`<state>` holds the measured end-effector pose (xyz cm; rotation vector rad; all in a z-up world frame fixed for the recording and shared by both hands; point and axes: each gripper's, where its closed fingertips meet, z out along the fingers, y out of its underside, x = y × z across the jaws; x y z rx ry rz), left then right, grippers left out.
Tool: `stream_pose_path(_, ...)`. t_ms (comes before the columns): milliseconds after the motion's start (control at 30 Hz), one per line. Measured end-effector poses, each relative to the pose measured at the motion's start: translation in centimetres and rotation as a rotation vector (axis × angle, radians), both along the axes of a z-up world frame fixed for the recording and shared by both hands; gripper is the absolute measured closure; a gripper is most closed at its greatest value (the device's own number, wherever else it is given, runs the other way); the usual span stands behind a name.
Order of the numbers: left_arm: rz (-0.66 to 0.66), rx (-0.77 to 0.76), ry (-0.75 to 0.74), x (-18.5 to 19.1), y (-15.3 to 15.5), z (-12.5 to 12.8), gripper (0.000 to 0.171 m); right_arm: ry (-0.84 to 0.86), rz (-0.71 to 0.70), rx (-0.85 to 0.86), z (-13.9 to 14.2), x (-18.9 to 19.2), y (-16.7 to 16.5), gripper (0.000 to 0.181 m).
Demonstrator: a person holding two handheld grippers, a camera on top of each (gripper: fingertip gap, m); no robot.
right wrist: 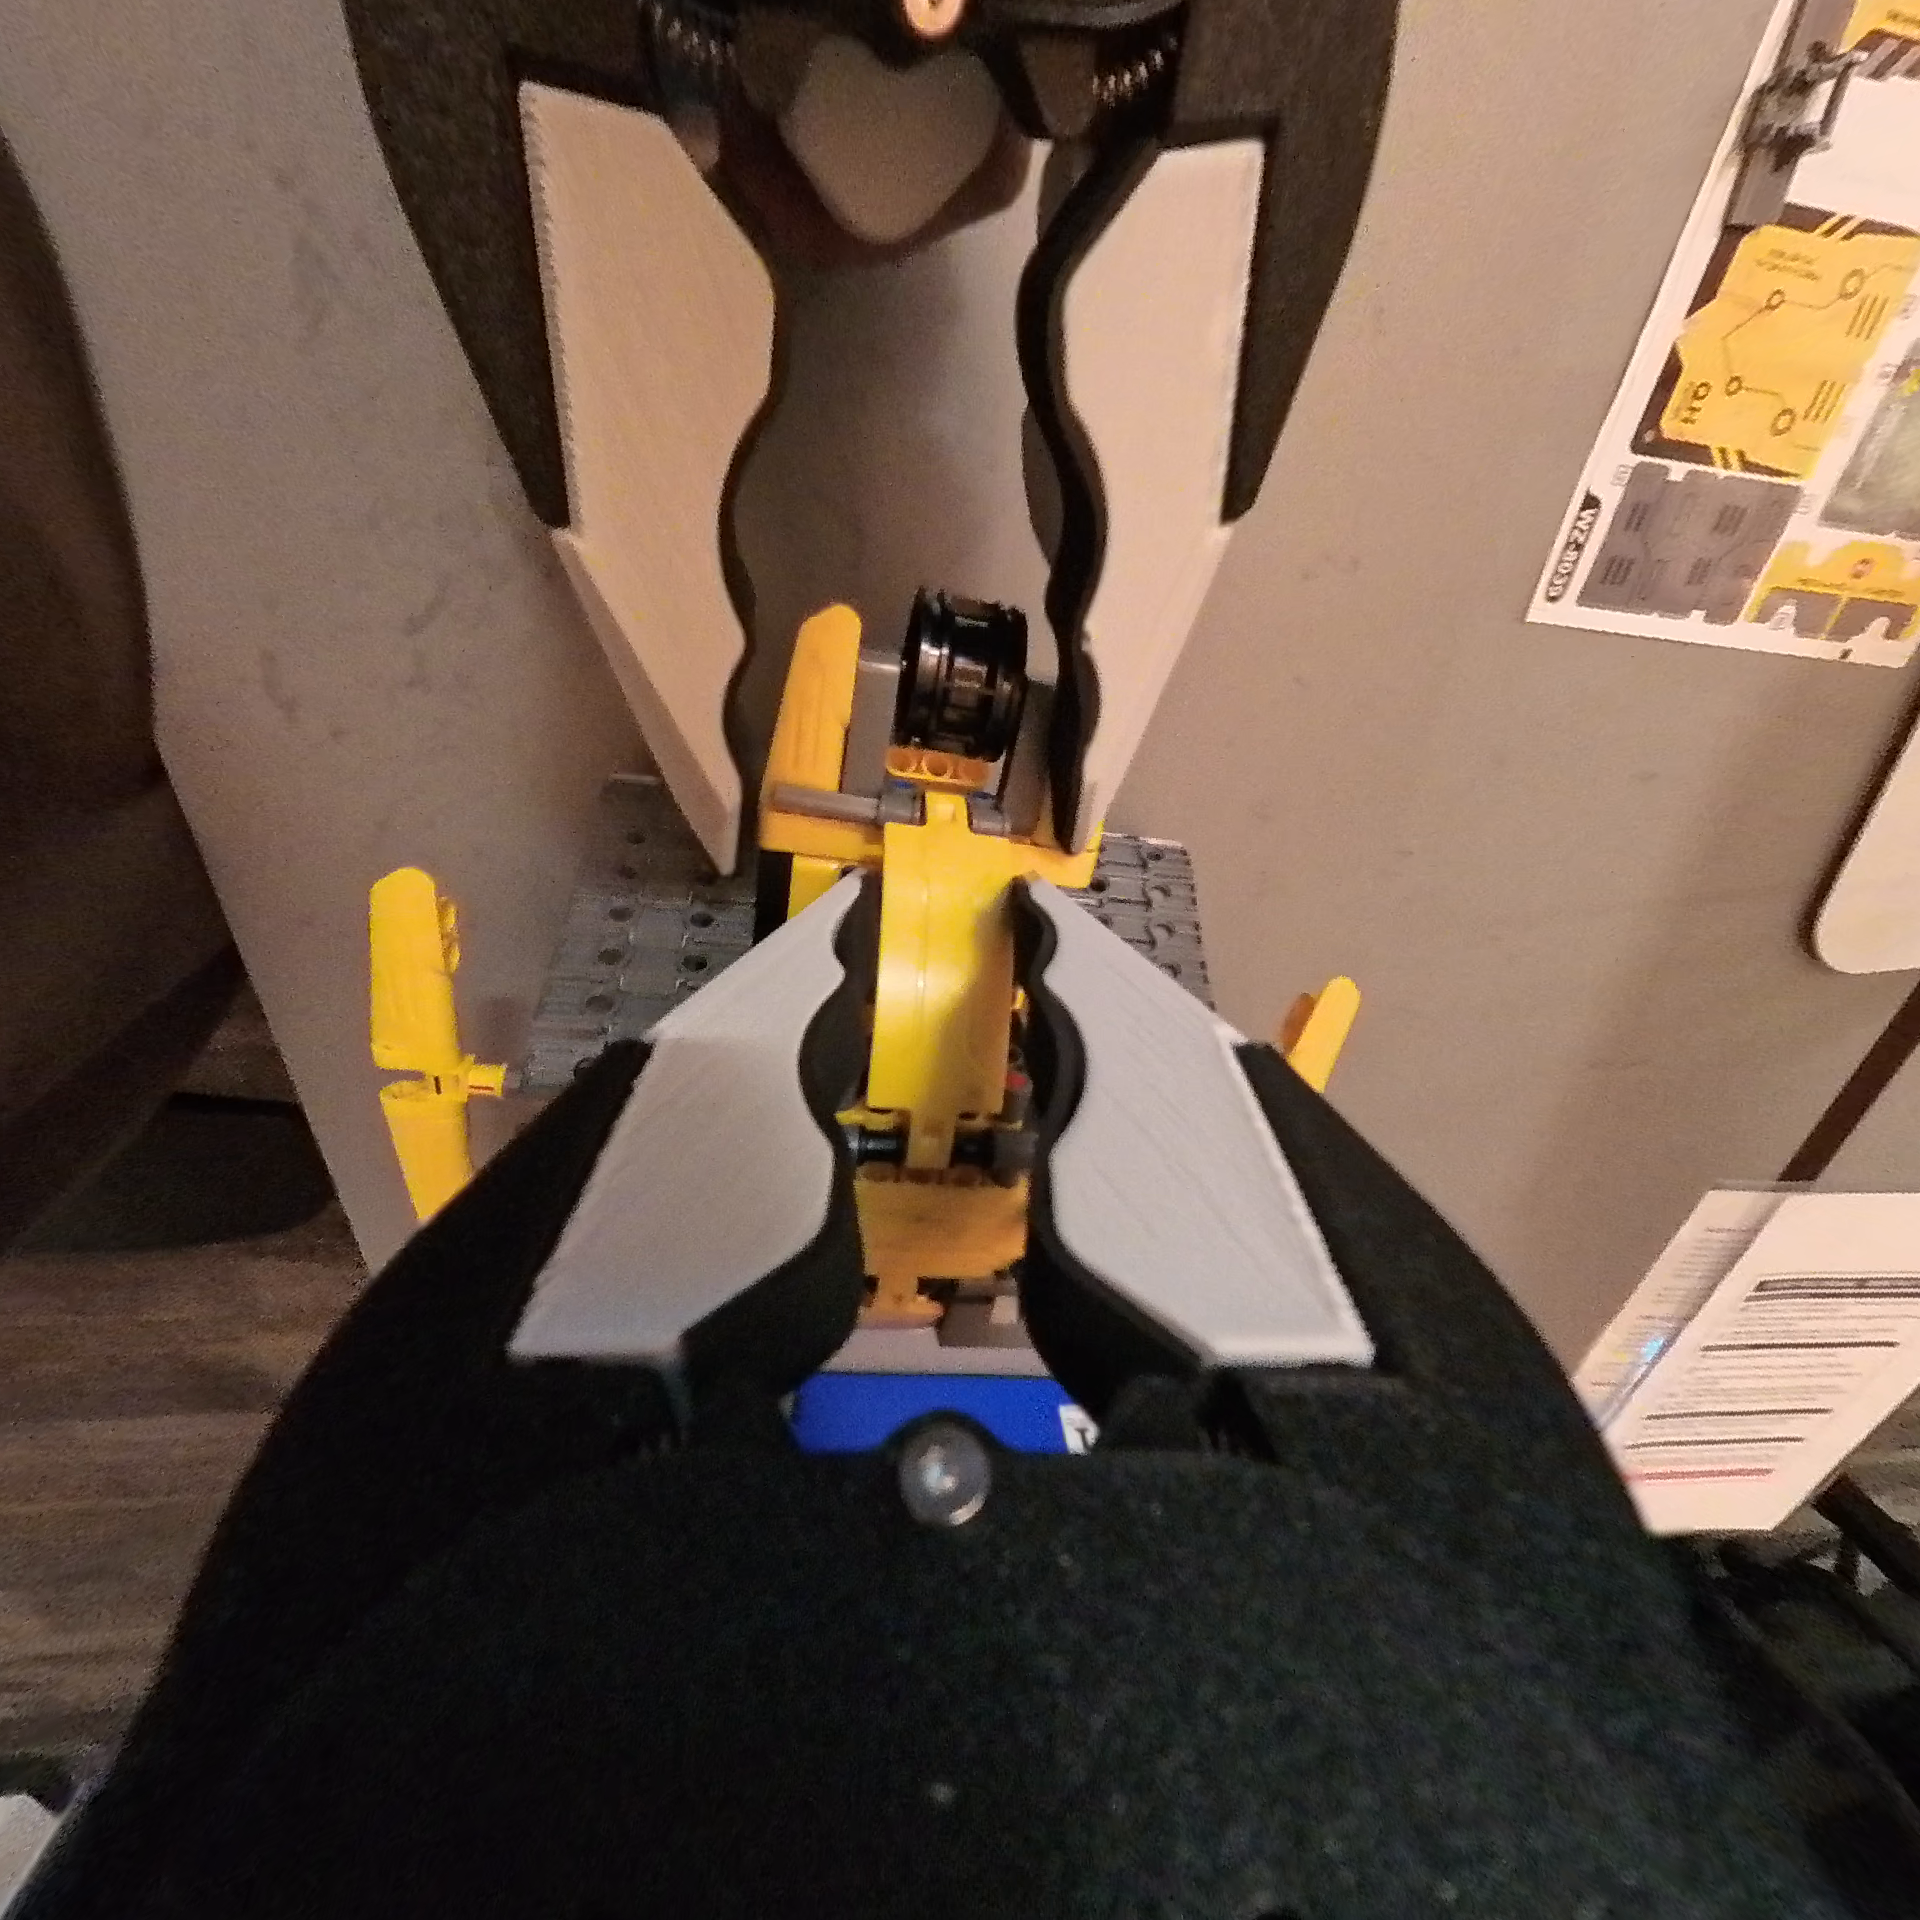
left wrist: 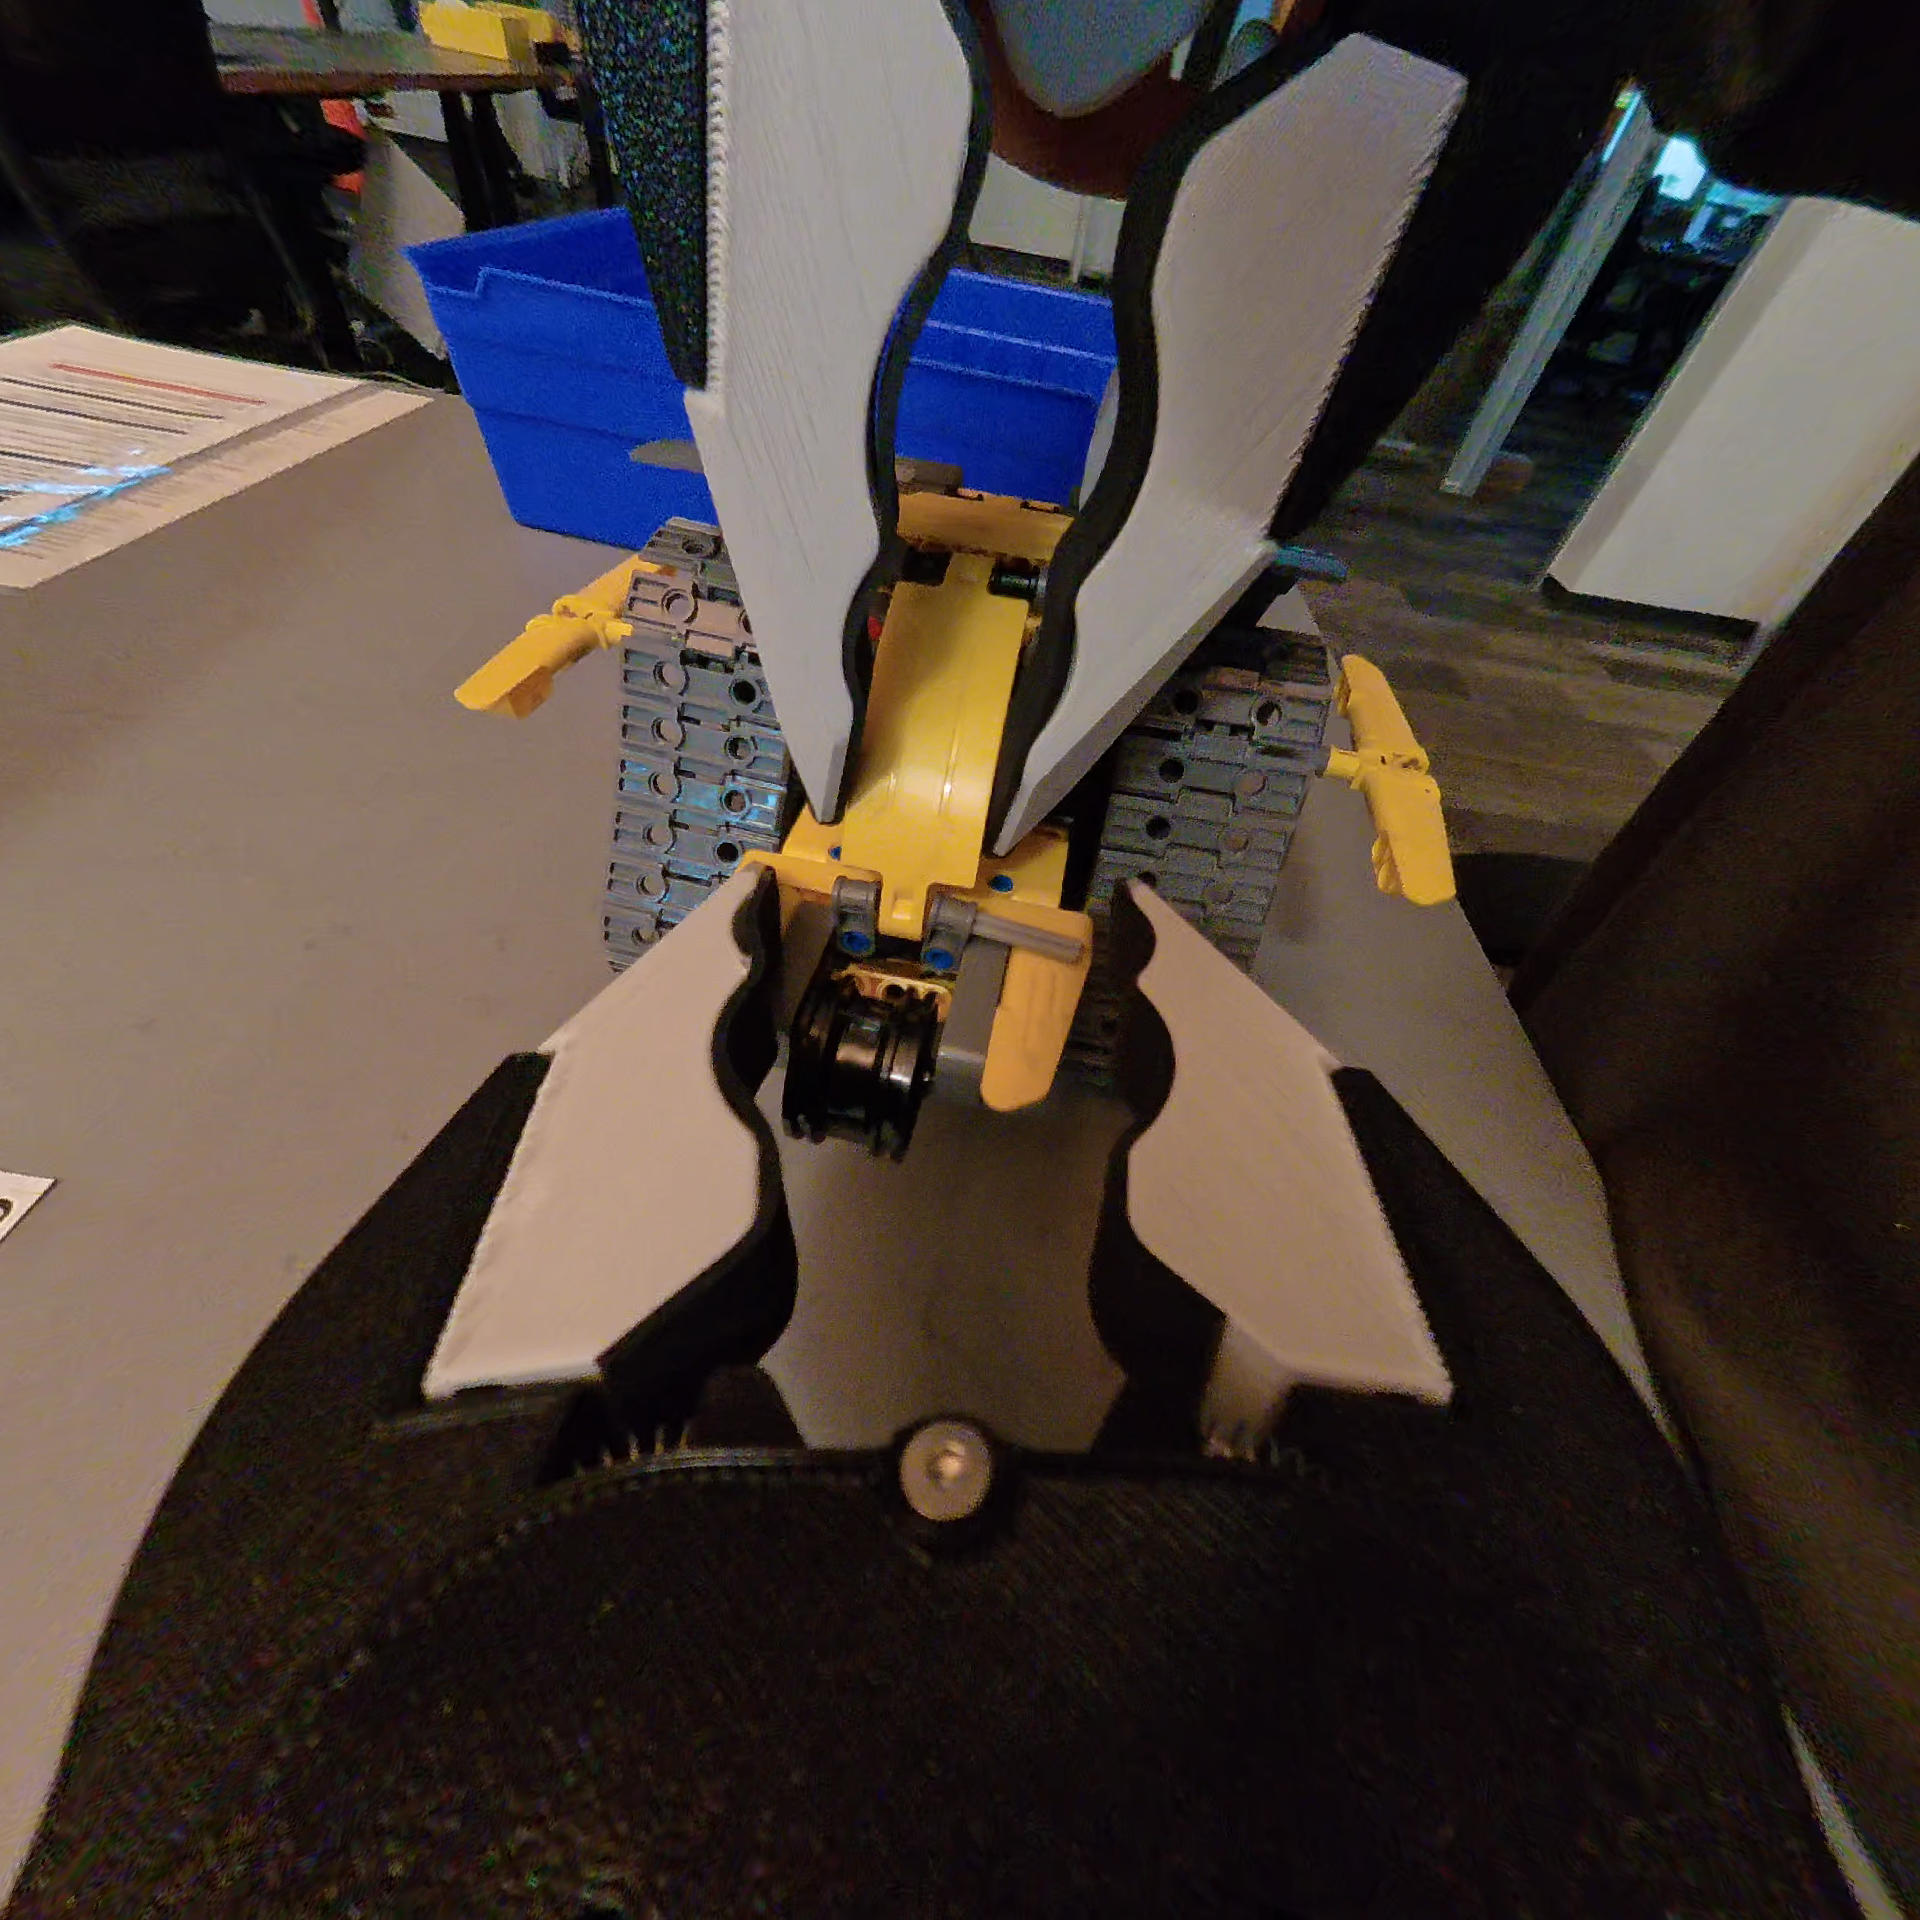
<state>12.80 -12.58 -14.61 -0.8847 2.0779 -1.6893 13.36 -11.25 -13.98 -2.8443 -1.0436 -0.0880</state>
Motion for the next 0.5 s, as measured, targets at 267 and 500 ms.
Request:
stream_pose_path(267, 0.01, 0.009, 0.006, 0.13, 0.03, -0.17, 0.124, 0.05, -0.007, 0.029, 0.03, -0.3, -0.29, 0.157)
stream_pose_path(500, -0.021, 0.05, -0.02, -0.25, -0.61, -0.39, 0.111, 0.062, -0.003, 0.069, 0.35, -0.11, -0.51, 0.157)
